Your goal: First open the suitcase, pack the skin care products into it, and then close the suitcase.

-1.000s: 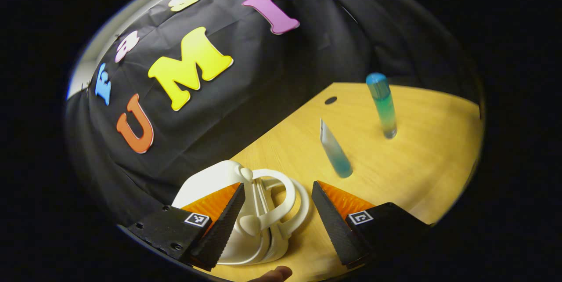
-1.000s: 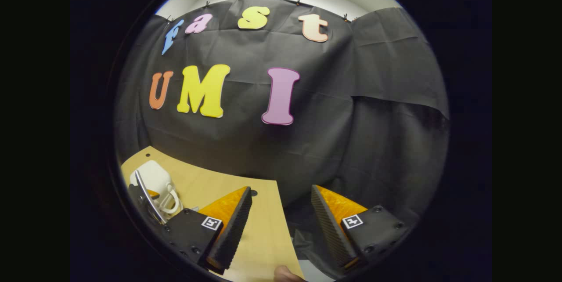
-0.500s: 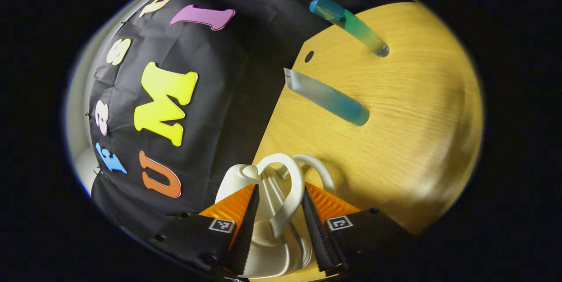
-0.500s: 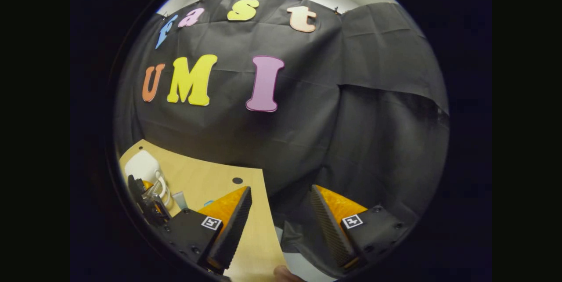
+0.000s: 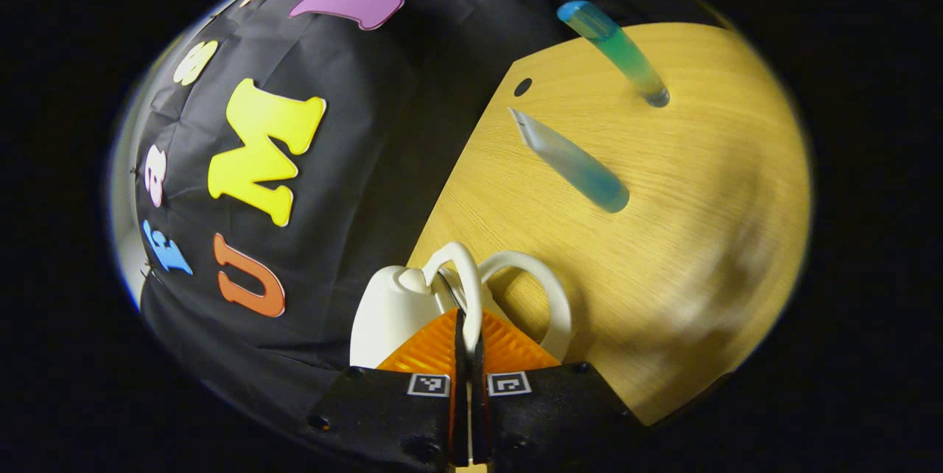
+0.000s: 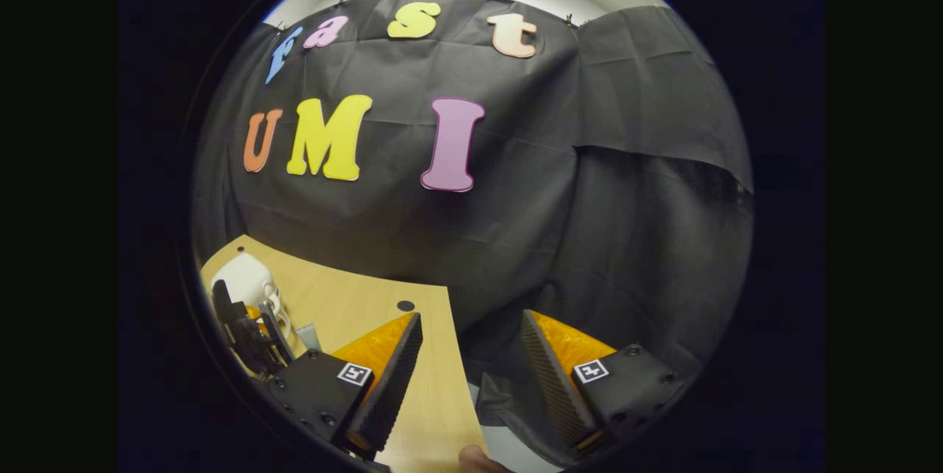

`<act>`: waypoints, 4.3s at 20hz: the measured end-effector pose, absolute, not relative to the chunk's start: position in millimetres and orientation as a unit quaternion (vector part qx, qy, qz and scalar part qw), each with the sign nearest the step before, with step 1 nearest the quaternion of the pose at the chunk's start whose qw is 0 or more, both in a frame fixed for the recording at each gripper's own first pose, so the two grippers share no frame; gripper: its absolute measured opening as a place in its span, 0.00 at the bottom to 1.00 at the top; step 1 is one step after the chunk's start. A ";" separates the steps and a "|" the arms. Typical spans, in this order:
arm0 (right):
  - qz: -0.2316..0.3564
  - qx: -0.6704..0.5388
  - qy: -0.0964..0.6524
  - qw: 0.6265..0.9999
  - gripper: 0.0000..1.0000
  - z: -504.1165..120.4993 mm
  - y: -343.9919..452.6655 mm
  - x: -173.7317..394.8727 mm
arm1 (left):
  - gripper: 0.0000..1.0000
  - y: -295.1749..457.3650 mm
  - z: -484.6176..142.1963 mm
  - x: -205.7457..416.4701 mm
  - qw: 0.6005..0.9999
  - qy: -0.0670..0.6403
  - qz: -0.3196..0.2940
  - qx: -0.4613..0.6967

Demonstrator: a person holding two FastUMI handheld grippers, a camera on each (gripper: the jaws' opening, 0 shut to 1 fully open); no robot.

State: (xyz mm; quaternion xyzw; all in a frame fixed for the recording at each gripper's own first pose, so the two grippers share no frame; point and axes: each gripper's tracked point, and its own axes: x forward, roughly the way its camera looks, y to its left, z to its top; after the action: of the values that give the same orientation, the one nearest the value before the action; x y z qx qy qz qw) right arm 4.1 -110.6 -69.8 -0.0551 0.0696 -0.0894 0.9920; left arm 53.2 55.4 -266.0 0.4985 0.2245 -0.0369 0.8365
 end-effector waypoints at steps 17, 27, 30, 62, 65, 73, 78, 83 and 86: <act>-0.018 -0.060 0.092 0.994 0.81 -73.0 61.8 34.4 | 0.03 234.0 -82.5 37.4 0.965 0.167 0.002 0.201; -0.014 -0.086 0.109 0.990 0.81 -77.2 117.4 40.7 | 0.04 440.1 -148.8 42.8 0.976 0.207 0.073 0.005; -0.020 -0.099 0.120 0.988 0.80 -80.3 117.4 41.2 | 0.04 483.3 -216.6 50.5 0.960 0.254 0.083 -0.087; 0.041 -0.112 0.096 0.988 0.80 -98.8 -10.3 38.2 | 0.98 166.6 -156.5 17.5 0.981 0.161 0.015 -0.111; 0.049 -0.110 0.103 0.987 0.80 -106.5 -32.8 42.1 | 0.98 79.8 -179.5 19.1 0.978 0.184 -0.043 -0.084; 0.041 -0.119 0.138 0.982 0.80 -137.8 -90.6 51.0 | 0.98 -54.7 -266.0 42.8 0.955 0.257 -0.144 -0.033; 0.026 -0.139 0.166 0.976 0.80 -164.0 -119.2 53.3 | 0.96 -70.8 -322.2 88.4 0.951 0.274 -0.136 -0.029; 0.031 -0.152 0.185 0.970 0.80 -184.7 -118.5 59.7 | 0.77 -68.4 -350.2 120.7 0.955 0.273 -0.115 -0.021; 0.040 -0.152 0.194 0.968 0.80 -187.6 -112.1 62.6 | 0.64 -68.7 -365.8 125.8 0.951 0.286 -0.117 -0.029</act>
State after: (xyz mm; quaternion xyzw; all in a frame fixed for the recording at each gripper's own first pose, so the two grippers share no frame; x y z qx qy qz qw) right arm 62.6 -112.1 -187.6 -0.1516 0.1943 0.0401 0.9683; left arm 125.8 -68.7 -365.8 -0.0290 0.2857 -0.1168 0.9507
